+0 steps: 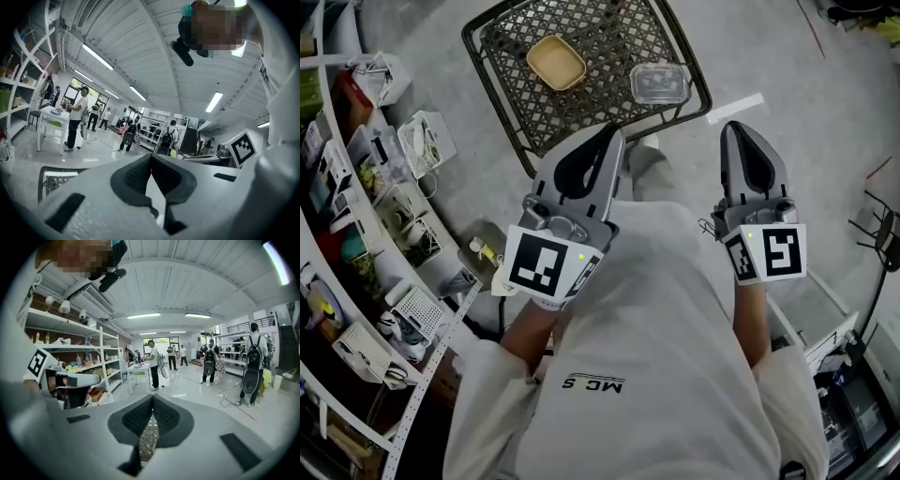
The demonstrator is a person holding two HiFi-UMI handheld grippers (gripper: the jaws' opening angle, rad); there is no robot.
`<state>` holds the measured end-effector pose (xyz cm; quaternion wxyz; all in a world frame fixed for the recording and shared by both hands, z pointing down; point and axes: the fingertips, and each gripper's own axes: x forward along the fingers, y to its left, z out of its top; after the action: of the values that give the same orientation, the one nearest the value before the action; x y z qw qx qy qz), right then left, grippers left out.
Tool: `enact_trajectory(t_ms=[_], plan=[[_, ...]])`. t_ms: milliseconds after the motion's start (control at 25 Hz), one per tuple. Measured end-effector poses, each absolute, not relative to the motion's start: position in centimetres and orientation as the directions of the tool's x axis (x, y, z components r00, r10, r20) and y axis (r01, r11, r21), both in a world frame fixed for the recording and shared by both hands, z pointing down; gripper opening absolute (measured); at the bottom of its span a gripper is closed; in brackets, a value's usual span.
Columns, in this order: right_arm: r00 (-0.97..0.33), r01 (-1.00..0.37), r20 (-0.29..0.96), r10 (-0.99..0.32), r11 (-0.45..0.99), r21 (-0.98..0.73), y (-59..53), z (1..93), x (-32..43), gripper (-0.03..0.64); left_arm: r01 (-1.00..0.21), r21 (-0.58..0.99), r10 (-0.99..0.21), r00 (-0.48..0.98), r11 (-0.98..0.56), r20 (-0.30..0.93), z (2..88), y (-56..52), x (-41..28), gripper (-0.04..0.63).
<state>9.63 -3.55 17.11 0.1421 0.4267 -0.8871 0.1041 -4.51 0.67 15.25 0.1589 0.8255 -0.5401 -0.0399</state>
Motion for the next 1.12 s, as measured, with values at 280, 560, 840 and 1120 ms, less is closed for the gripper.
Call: enact_trajectory(t_ms=[280, 560, 840, 1120], plan=[[-0.588, -0.784, 0.393, -0.707, 0.617, -0.062, -6.4, 20.2, 10.4, 0.017, -0.890, 0.285, -0.903, 0.405, -0.355, 0.142, 16.8, -1.7, -4.0, 0.025], [-0.599, -0.777, 0.384, -0.703, 0.626, -0.066, -9.1, 21.5, 10.8, 0.017, -0.884, 0.290, -0.889, 0.425, -0.366, 0.173, 18.0, -3.9, -2.3, 0.025], [-0.582, -0.789, 0.429, -0.691, 0.608, -0.090, -12.0, 25.4, 11.8, 0.017, -0.893, 0.291, -0.880, 0.413, -0.342, 0.235, 21.3, -6.1, -1.8, 0.025], [-0.622, -0.738, 0.481, -0.617, 0.667, -0.099, -14.0, 29.6, 10.3, 0.018, -0.904, 0.294, -0.875, 0.393, -0.311, 0.283, 25.0, -8.3, -2.1, 0.025]])
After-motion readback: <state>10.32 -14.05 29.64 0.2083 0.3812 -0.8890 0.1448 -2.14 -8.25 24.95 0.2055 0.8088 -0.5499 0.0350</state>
